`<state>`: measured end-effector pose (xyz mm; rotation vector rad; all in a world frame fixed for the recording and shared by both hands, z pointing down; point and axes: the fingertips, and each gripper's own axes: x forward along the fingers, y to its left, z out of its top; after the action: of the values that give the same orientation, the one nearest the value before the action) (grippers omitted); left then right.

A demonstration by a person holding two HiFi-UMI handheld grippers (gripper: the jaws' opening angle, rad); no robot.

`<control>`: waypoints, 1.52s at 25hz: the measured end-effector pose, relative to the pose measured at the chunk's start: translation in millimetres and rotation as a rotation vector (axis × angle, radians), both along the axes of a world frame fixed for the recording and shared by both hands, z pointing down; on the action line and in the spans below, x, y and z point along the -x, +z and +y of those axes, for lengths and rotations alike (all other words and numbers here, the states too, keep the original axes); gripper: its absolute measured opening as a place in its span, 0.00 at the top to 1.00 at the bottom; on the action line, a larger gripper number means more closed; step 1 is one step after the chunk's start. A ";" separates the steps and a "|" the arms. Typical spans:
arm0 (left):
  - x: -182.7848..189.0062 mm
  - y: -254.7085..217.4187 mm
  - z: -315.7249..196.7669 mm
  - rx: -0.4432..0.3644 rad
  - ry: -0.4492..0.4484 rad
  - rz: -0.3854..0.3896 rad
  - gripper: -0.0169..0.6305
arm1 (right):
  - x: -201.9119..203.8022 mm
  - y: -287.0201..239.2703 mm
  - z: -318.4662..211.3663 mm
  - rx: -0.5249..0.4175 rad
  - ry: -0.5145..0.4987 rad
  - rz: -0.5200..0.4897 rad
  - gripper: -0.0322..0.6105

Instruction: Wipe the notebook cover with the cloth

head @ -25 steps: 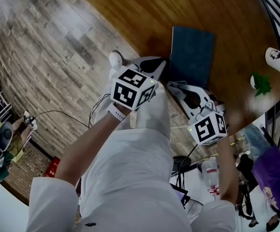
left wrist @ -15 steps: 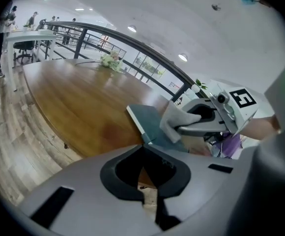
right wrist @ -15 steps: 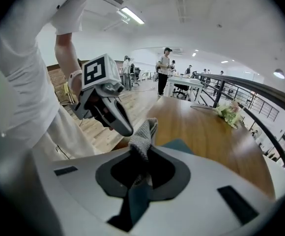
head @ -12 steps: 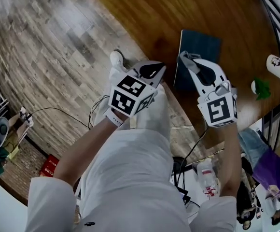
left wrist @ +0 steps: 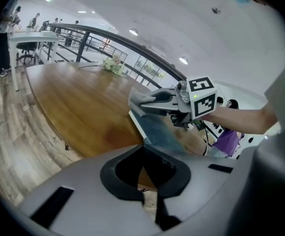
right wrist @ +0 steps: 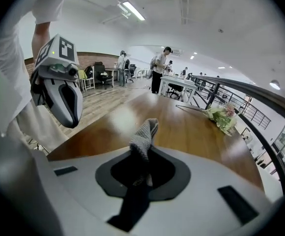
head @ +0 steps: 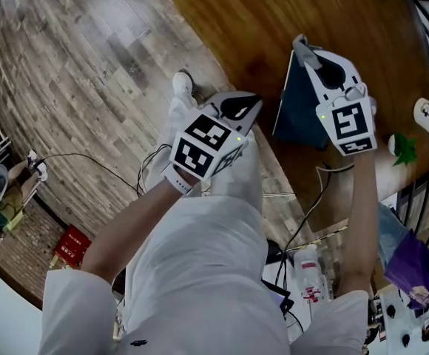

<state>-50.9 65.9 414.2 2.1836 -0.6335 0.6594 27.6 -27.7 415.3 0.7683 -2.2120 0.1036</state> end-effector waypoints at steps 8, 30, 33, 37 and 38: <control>1.1 -2.4 -4.8 0.002 -0.017 -0.002 0.95 | 9.7 5.8 17.5 0.046 -0.097 0.001 0.89; -8.7 7.1 5.6 0.009 0.045 -0.031 0.95 | 20.8 4.6 112.4 0.150 -0.209 -0.026 0.89; -9.8 7.9 7.5 0.007 0.051 -0.032 0.95 | 25.7 5.4 124.9 0.163 -0.218 -0.032 0.89; -11.2 5.7 11.9 0.004 0.054 -0.025 0.95 | 33.1 6.5 142.6 0.176 -0.230 -0.032 0.89; -11.3 5.5 13.2 0.003 0.056 -0.025 0.95 | 35.1 7.0 146.8 0.179 -0.234 -0.031 0.89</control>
<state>-39.5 79.0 419.7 2.2004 -0.5854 0.7173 -7.5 119.2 422.3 0.4100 -2.2687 0.1958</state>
